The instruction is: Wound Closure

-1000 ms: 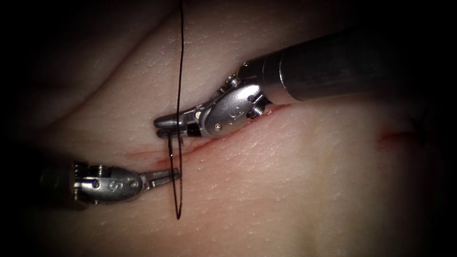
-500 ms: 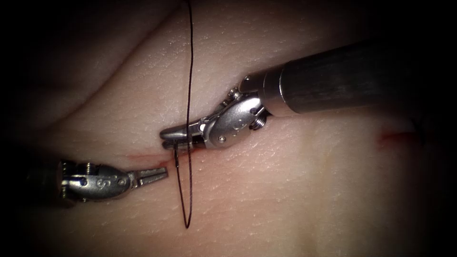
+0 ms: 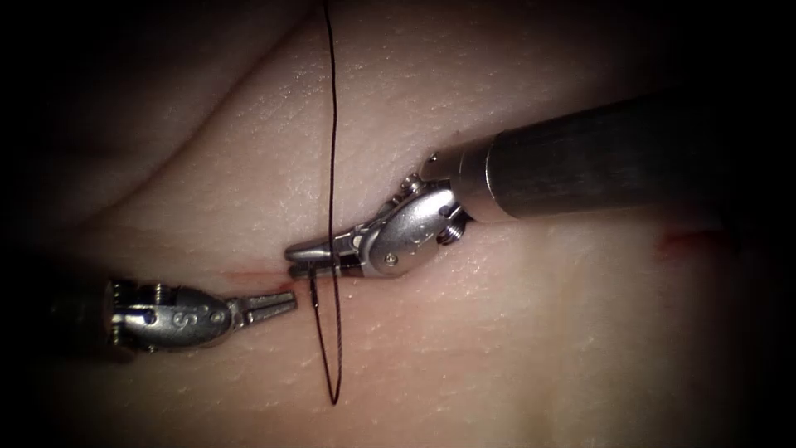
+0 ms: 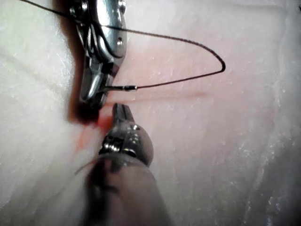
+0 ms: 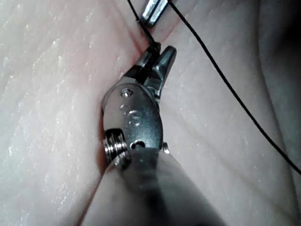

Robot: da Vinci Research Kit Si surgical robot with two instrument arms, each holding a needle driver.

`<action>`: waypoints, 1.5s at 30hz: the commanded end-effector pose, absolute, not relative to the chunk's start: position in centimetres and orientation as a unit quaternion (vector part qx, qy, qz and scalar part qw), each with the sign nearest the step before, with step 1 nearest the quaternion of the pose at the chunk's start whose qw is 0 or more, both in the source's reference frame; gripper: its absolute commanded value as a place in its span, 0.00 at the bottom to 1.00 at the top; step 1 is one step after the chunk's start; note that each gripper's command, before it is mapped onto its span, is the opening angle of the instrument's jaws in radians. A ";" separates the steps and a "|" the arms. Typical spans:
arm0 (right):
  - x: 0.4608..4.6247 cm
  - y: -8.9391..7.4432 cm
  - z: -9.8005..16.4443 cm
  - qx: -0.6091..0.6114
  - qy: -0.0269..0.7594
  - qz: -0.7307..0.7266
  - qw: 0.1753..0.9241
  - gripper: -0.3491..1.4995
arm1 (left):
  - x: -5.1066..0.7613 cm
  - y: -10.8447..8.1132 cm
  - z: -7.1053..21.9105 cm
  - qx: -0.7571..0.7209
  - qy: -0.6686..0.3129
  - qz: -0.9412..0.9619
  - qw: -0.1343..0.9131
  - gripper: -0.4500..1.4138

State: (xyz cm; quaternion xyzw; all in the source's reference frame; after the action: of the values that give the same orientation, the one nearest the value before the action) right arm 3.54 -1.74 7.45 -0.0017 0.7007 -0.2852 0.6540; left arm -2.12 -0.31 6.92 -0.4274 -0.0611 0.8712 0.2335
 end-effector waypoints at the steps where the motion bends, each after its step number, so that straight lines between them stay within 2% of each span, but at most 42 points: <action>1: 3.60 -1.8 7.5 -0.003 0.700 -0.283 0.656 0.00 | -2.18 -0.4 7.0 -0.428 -0.063 0.871 0.233 0.00; 18: 3.81 -1.2 7.1 -0.005 0.721 -0.197 0.664 0.00 | -2.48 -0.4 7.0 -0.428 -0.068 0.870 0.234 0.00; 30: 3.80 -1.0 7.2 0.020 0.727 -0.143 0.671 0.00 | -2.46 -0.4 7.2 -0.428 -0.069 0.870 0.234 0.00; 45: 4.05 -0.6 7.2 0.076 0.723 -0.061 0.683 0.00 | -2.46 -0.5 7.4 -0.422 -0.078 0.872 0.234 0.00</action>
State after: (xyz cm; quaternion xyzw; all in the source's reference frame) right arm 3.98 -0.55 7.11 0.0781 0.7223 -0.0586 0.6847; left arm -2.40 -0.45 7.36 -0.4221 -0.0771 0.8724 0.2339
